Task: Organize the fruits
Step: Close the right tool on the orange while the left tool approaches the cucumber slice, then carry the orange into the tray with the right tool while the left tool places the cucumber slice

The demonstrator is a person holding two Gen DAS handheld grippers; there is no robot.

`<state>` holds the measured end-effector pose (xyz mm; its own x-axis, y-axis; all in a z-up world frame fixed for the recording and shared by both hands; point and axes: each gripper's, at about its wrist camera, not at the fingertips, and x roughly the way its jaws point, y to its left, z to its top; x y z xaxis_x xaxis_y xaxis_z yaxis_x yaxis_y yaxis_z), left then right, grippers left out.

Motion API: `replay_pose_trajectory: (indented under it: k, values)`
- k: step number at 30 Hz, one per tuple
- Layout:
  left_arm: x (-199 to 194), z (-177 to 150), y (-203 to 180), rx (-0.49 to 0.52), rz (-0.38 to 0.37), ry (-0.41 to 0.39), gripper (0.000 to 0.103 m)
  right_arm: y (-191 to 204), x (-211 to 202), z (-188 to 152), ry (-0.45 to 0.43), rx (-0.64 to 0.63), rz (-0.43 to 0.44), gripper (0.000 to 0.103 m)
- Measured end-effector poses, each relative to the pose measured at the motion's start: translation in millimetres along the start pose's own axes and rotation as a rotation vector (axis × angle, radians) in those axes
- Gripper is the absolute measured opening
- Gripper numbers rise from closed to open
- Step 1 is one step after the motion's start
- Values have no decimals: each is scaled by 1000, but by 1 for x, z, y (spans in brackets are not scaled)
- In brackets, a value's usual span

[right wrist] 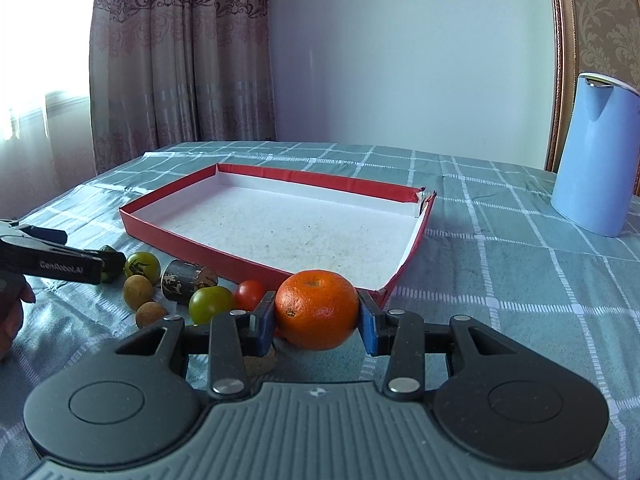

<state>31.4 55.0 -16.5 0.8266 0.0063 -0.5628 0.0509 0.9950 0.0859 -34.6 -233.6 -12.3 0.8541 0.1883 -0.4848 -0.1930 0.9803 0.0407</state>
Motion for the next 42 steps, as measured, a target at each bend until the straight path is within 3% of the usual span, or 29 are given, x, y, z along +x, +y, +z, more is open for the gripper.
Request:
replay_pose_trajectory:
  k: [2,5,6,7,9,12,15,18,23,29,35,42]
  values:
    - [5,0,4,-18,-34,21,91,0,0,0,2,-3,0,40]
    - [7,-2,3,-28,-106,41,73,1,1,-1,4,-7,2,40]
    - [5,-2,0,-12,-114,31,62,2,1,-1,3,-9,1,40]
    - [2,-2,-3,7,-138,21,43,2,1,-1,2,-9,0,40]
    - [-1,-4,-10,36,-186,15,31,1,1,-1,1,-7,-3,40]
    - [-5,-6,-16,67,-167,2,29,1,1,0,-4,-2,-6,40]
    - [-7,-6,-10,30,-177,-3,29,0,0,0,-8,4,-4,40]
    - [-18,-4,-4,8,-133,-53,29,-1,-1,2,-17,5,-6,40]
    - [-28,15,-13,40,-110,-101,29,-2,-2,15,-43,-9,-31,40]
    - [-5,42,-38,52,-109,-103,29,-4,19,44,-60,-25,-92,40]
    - [38,69,-59,58,-60,-73,29,-10,69,65,23,-10,-120,40]
    - [91,80,-68,55,-30,26,30,-13,121,64,154,13,-119,40]
